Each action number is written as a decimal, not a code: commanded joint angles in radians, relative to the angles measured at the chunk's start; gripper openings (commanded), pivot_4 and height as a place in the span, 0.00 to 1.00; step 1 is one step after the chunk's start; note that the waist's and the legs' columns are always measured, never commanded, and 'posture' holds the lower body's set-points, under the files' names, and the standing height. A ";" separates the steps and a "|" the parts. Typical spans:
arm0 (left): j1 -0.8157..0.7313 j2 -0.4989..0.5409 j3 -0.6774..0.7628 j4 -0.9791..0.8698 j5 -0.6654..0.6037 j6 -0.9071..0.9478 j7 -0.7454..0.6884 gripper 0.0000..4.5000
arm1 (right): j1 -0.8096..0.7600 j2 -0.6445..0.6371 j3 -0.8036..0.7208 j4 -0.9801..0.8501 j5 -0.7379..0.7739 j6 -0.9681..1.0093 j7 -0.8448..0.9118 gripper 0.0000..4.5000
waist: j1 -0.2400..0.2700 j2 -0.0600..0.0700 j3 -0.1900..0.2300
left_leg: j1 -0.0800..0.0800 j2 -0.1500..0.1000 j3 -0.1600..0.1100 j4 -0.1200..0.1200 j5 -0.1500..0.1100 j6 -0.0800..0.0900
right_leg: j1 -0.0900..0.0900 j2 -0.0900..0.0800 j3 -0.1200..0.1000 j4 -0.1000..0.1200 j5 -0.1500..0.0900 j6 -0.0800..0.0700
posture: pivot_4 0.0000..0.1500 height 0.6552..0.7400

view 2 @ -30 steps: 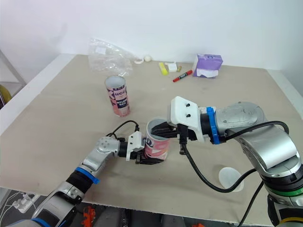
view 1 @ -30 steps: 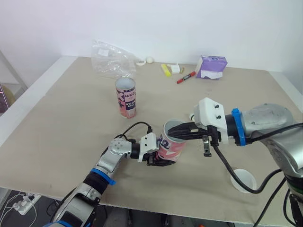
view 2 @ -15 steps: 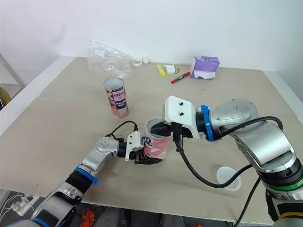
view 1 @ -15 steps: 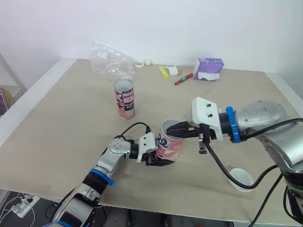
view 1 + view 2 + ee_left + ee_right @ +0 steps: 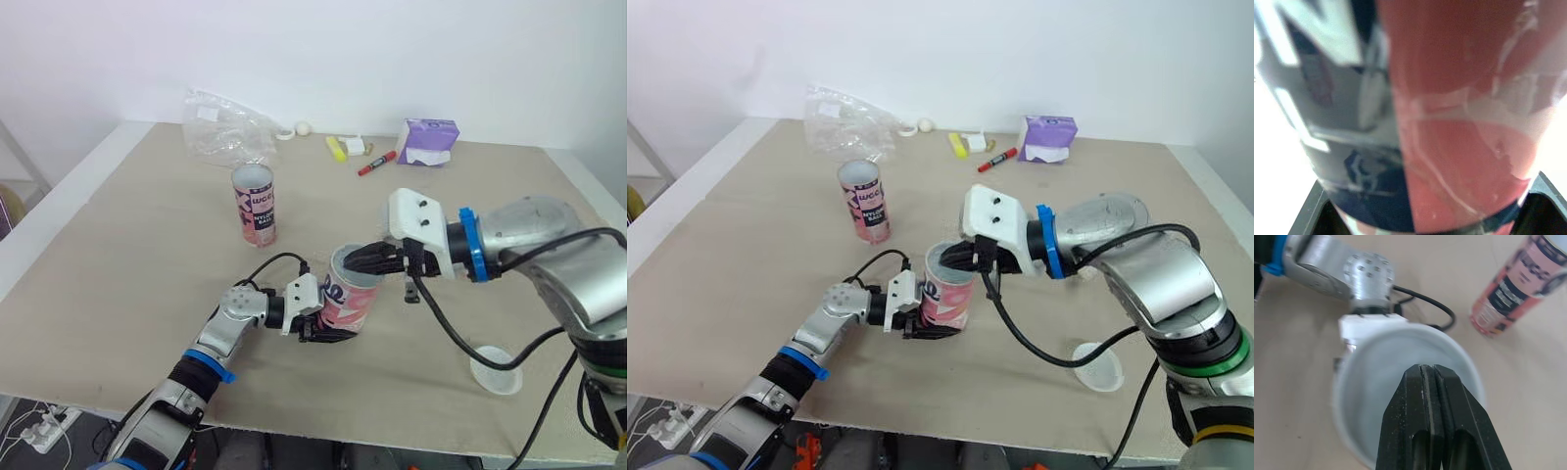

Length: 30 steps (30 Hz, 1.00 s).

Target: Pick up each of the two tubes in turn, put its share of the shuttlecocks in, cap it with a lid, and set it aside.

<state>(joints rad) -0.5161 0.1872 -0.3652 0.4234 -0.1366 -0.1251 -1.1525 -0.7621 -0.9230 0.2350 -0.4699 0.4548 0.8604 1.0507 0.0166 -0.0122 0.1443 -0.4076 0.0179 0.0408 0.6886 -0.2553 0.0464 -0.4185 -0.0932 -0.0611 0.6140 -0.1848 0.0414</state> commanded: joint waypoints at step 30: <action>-0.048 0.001 -0.015 -0.021 -0.005 -0.064 -0.075 0.64 | 0.641 0.011 -0.669 0.042 0.169 -0.248 0.066 0.06 | 0.016 0.002 0.007 | -0.017 -0.005 0.000 -0.001 -0.005 0.002 | -0.008 0.001 0.004 -0.002 -0.001 0.001 | 1.00 1.00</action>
<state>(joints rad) -0.5484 0.1851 -0.3850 0.4135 -0.1297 -0.1795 -1.2074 -0.1548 -0.9247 -0.3997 -0.3784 0.6385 0.6781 1.1112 0.0323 -0.0098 0.1511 -0.4241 0.0133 0.0400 0.6874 -0.2602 0.0482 -0.4263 -0.0918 -0.0574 0.6122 -0.1876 0.0464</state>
